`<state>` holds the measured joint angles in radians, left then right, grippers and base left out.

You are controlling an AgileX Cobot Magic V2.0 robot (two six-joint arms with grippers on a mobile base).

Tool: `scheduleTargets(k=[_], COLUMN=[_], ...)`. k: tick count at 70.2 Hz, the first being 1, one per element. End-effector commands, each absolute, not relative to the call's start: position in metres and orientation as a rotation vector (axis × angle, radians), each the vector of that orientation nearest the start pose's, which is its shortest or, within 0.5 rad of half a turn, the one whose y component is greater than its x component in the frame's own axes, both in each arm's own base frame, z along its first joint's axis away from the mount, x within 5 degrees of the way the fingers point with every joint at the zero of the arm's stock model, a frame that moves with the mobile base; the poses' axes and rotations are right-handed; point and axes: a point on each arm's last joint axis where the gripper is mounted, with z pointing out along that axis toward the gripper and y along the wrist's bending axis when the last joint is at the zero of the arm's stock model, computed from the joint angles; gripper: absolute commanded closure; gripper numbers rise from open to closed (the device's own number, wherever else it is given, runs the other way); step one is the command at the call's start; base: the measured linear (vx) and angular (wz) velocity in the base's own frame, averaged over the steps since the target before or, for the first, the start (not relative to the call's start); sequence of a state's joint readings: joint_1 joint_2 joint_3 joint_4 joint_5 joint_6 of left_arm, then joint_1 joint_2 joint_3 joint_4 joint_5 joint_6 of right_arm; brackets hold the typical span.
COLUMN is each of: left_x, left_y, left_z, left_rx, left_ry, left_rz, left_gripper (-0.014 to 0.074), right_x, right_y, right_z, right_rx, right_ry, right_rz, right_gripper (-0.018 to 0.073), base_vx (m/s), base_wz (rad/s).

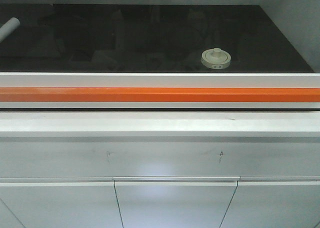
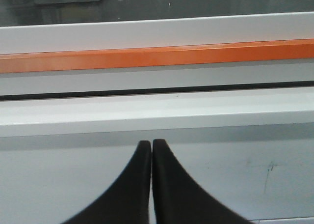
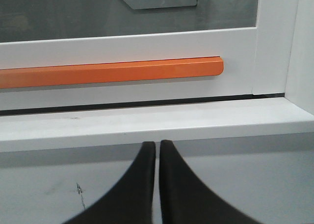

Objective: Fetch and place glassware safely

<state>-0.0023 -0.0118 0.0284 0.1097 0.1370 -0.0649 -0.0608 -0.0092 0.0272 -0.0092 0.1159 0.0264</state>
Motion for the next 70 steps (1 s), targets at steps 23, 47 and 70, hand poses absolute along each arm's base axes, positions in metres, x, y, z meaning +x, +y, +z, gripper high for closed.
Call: scheduleTargets(k=[23,47,70], left_x=[0.0576,0.0576,0.0576], left_y=[0.0004,0.0004,0.0004], left_z=[0.1885,0.1885,0.1886], left_rx=[0.021,0.021,0.021], left_ry=[1.595,1.595,1.593], left_rz=[0.026,0.026,0.026], left_gripper=[0.0603,0.0603,0.0603], right_x=[0.0566,0.0566,0.0566], right_y=[-0.0038,-0.0038,-0.0038], right_z=[0.1949,0.1949,0.195], right_rx=[0.056,0.056,0.056], right_ry=[1.548,1.548,1.547], right_rz=[-0.048,-0.048,-0.048], right_gripper=[0.0563,0.0563,0.0563], base_vx=[0.0,0.0,0.0], base_wz=[0.0,0.0,0.0])
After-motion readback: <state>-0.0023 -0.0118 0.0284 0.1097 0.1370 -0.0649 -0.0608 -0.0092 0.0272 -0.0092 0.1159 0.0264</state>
